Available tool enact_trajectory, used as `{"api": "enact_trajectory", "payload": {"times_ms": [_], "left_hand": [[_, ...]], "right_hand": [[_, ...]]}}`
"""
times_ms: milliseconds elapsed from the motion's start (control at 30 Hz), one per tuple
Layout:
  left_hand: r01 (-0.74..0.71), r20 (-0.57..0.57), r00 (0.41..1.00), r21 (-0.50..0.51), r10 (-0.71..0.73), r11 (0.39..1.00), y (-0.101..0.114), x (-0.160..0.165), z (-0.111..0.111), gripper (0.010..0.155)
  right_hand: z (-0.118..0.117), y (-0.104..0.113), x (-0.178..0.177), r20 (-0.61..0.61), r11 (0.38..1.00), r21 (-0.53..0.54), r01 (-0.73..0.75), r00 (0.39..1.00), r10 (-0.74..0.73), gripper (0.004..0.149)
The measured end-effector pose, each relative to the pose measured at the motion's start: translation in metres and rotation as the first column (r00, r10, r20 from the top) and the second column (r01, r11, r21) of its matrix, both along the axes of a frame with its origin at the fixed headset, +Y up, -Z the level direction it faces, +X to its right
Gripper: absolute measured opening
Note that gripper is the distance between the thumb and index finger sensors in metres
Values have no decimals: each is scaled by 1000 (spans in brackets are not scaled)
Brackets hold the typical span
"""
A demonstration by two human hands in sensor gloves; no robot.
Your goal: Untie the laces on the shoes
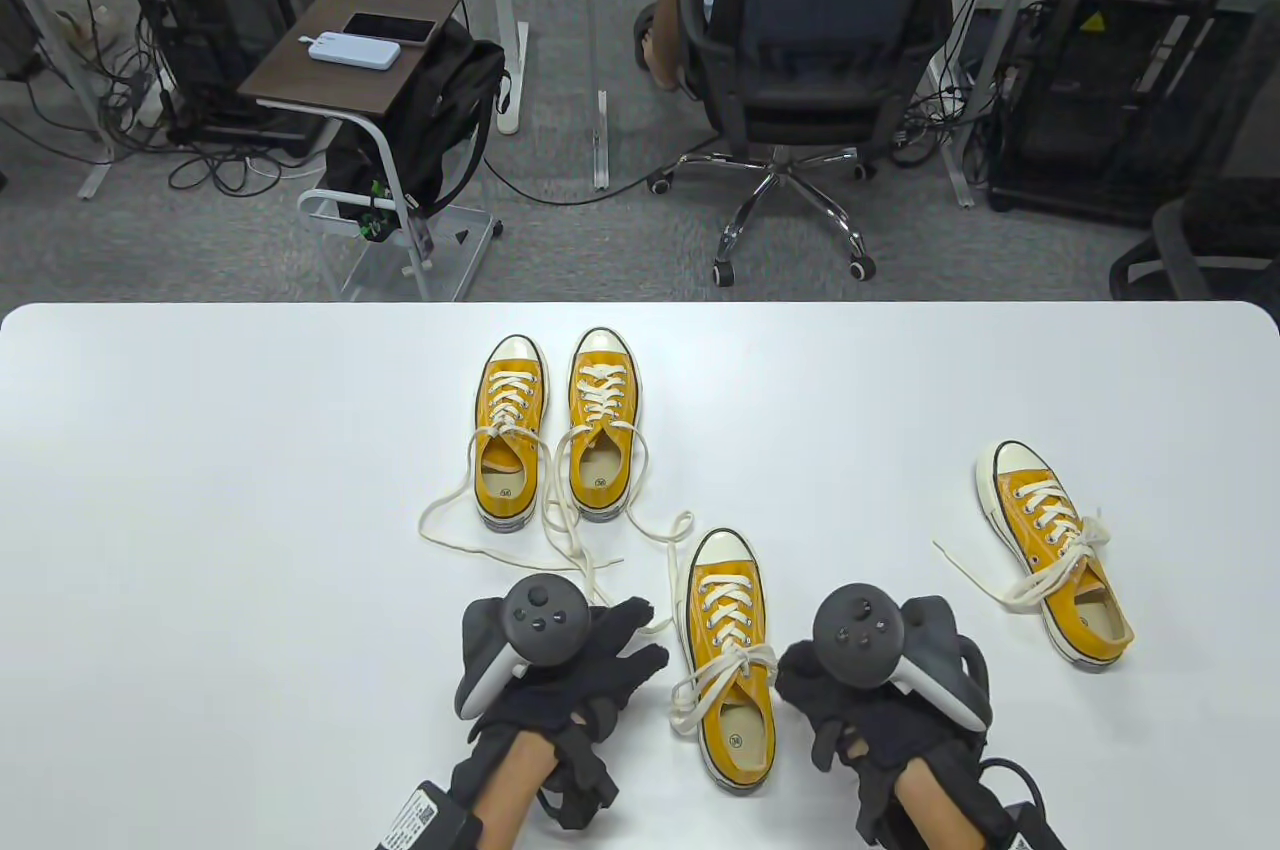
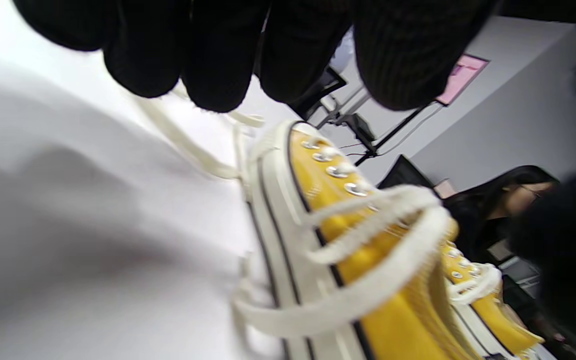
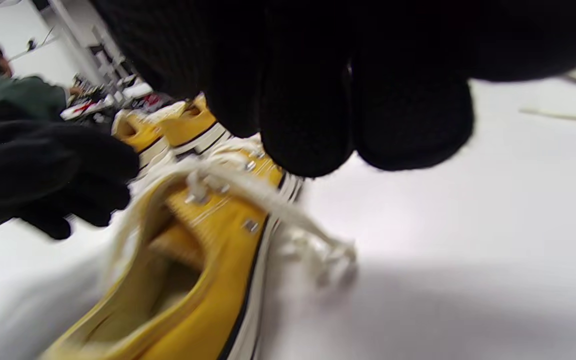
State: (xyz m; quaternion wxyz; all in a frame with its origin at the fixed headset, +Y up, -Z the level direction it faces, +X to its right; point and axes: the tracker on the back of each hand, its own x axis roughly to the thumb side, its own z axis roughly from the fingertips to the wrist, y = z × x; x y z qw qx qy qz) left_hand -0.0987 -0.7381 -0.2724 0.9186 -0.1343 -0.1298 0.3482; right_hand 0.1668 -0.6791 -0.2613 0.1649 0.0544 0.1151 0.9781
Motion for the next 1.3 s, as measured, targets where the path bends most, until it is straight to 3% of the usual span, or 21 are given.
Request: {"api": "enact_trajectory", "payload": {"times_ms": [133,267,467,733,967,1067,1200,1300], "left_hand": [[-21,50,999,87,16,996,2,26,10,73],[5,75,997,131,-15,991,-1,45,14,75],[122,104,985,120,-134,985,-13,61,16,74],[102,82,990,125,-112,987,-16,65,18,74],[89,86,992,96,-97,991,-17,61,17,73],[75,89,993,85,-82,994,-17,60,16,73],[72,91,993,81,-80,994,-18,60,17,72],[76,93,992,77,-83,994,-18,60,16,72]], "right_hand": [[-18,-29,13,79,998,57,7,997,-12,49],[-23,-51,21,83,997,-56,45,996,-40,50],[-23,-60,27,74,994,-97,41,997,-34,52],[-27,-77,12,-18,988,-157,8,1000,-11,57],[-26,-73,10,-34,993,-115,29,999,-33,39],[-21,-67,14,-53,989,-112,100,993,-107,39],[-19,-69,18,-46,960,-193,203,976,-215,44],[-22,-68,22,-1,977,-126,171,985,-173,45]]}}
